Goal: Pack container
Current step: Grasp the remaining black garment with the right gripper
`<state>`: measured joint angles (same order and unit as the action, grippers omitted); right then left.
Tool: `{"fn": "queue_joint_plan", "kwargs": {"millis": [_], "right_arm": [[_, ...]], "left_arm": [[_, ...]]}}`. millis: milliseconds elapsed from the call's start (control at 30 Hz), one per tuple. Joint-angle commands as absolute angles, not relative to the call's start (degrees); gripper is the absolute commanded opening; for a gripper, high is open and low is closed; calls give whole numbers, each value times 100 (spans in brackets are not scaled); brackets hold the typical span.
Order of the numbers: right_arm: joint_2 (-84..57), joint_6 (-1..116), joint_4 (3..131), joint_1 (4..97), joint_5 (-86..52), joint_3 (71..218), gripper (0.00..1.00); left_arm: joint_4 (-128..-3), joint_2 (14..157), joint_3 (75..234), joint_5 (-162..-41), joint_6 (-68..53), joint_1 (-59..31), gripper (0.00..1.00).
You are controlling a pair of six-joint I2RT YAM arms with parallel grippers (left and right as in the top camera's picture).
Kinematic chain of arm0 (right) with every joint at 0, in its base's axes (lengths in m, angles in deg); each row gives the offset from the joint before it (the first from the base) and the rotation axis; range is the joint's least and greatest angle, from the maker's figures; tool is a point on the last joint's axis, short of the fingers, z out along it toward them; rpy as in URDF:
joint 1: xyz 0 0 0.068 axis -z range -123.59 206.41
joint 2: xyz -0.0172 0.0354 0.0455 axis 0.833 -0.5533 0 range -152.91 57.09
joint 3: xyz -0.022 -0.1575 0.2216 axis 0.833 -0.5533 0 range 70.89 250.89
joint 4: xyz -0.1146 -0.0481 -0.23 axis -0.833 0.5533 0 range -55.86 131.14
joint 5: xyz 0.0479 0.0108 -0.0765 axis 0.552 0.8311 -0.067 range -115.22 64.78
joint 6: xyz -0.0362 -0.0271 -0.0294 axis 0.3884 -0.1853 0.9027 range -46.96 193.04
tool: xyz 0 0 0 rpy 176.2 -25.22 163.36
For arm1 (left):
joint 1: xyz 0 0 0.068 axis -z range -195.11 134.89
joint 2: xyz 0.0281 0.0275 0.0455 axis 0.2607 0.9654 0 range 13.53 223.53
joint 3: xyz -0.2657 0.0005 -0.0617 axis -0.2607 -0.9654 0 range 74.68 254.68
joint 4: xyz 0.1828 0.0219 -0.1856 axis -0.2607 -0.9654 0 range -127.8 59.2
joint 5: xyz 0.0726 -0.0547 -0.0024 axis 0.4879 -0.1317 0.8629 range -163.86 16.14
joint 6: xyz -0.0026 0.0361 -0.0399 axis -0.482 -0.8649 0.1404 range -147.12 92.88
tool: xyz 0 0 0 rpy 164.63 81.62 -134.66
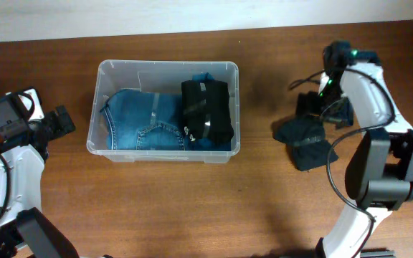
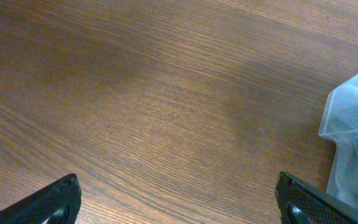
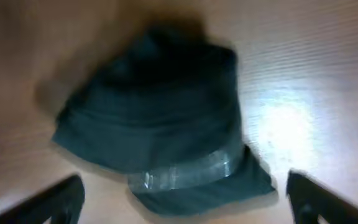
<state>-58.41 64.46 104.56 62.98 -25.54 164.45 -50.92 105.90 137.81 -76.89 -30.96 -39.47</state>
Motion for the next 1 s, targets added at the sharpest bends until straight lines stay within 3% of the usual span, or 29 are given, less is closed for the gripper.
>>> {"fn": "queue_joint_plan", "kwargs": {"millis": [0,100,267,367,567,667,700,800,867,967], "right_arm": [[-5760,7375,9684,6317,-2551,15588,92],[-5760,7394,8871,6328,-2551,14779,79],[-5758,7390,8569,6328,-2549,14428,40],[-5756,7220,8773,6328,-2540,14727,36],[-5668,7196,10534,6256,-1760,16712,30],[-5629,7193,11800,6007,-1472,18657,14],[-5629,7193,12027,5924,-1371,19087,13],[-5629,7150,12528,5559,-1386,20414,12],[-5629,6953,12683,5384,-1292,20908,5],[-5629,6911,12851,5006,-916,21435,4]], "left_arm": [[-5065,10658,13836,-7750,-3105,-3978,99],[-5061,10658,13836,-7750,-3105,-3978,99],[-5059,10658,13836,-7750,-3103,-3978,99],[-5059,10658,13836,-7750,-3105,-3978,99],[-5057,10658,13836,-7750,-3103,-3978,99],[-5057,10658,13838,-7750,-3103,-3978,100],[-5057,10658,13836,-7750,-3105,-3978,99],[-5054,10658,13838,-7750,-3103,-3978,99],[-5054,10658,13836,-7750,-3103,-3978,99],[-5054,10658,13836,-7750,-3105,-3978,99]]}}
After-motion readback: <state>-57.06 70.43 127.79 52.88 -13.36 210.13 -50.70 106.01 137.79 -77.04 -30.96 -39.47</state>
